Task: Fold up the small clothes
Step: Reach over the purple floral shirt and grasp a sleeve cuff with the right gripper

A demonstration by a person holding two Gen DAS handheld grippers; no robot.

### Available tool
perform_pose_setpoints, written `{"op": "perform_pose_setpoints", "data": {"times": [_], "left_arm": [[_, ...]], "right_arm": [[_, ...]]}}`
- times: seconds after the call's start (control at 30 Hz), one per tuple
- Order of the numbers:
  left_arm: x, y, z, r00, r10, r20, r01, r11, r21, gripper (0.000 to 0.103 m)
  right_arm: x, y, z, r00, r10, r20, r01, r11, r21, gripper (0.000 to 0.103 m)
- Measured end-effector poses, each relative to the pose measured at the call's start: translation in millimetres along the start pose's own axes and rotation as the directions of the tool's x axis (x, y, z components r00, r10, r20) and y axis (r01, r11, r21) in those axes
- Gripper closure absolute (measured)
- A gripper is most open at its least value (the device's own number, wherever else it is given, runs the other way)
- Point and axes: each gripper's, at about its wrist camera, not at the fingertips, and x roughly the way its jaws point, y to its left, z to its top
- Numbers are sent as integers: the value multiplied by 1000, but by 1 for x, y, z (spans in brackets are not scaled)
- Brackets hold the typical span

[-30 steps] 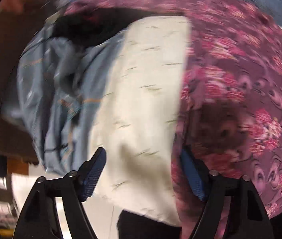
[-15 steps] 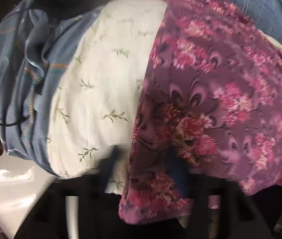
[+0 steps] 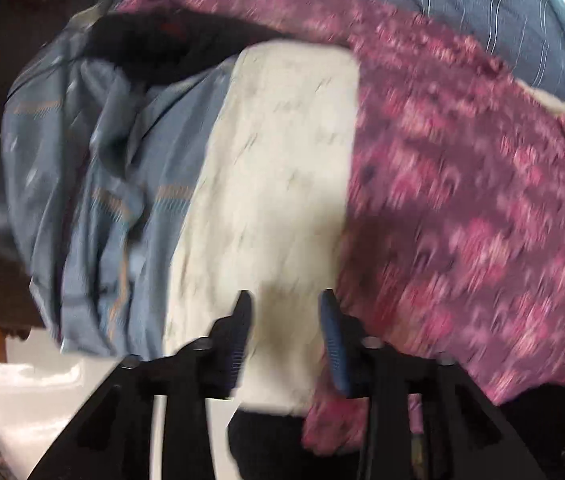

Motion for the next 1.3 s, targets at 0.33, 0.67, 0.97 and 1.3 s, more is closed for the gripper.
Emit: {"op": "perform_pose_setpoints", "data": {"times": [0.33,0.67,0.97,1.3], "left_arm": [[44,-59,74,988,-148,-31,146,988,-55,51],[69,-80,71,998,-55,-9,55,998,-4,48],[40,-123,98,985,-168,30,168,985,29,48],[64,-153,108,985,-170,2,169,983,77,48]], "right_arm": [[107,7,92,998,14,54,-14,1000,5,99],[121,-29,115,994,-84,67,82,996,21,90],[81,-99,128,982,58,179,-117,932,342,69],[130,-37,242,996,-6,88,-1,997,83,36]]}}
